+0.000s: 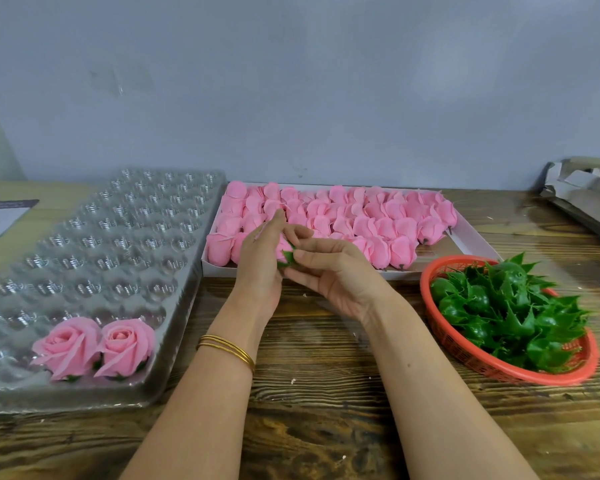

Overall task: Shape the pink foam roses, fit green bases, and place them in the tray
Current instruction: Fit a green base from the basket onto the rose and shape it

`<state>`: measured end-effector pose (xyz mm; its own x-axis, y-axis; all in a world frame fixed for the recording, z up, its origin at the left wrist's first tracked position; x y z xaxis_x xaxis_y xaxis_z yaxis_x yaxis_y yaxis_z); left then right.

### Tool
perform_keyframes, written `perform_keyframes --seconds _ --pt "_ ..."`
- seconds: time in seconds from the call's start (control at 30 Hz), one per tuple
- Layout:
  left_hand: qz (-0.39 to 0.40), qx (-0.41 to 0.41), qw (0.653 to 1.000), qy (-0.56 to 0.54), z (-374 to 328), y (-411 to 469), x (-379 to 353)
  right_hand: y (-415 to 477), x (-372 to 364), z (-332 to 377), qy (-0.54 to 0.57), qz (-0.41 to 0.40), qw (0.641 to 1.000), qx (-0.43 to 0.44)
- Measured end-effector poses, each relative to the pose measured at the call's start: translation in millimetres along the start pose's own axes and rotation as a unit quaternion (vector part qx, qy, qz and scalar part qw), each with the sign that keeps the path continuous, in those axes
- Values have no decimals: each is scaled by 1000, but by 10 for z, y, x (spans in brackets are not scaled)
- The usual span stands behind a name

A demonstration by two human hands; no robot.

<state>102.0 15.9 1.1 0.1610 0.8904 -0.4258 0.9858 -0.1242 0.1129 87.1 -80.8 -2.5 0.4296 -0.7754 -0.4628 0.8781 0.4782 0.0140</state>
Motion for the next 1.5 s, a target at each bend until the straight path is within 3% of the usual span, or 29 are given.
perform_keyframes --seconds 0.63,1.03,1.27,1.5 --pt "35 -3 999 41 -33 -33 -33 -28 -51 -9 45 -4 999 11" --pt "66 26 996 49 5 -14 -62 -24 -74 14 -3 3 1000 12" --pt "34 15 999 5 21 14 1 4 -9 55 10 -32 997 69" --pt "81 -24 993 86 34 -10 -94 19 79 88 -9 -54 991 121"
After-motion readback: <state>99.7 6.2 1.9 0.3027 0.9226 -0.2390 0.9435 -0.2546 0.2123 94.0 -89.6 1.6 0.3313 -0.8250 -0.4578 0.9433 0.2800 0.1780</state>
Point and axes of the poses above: each hand's wrist, its own y-axis towards the middle knuckle, its own x-axis out of the back of the hand, z = x × y, the point moved 7 cm from there along y, towards the middle knuckle, and after that the axes turned 10 degrees about z, right-handed, at the moved point
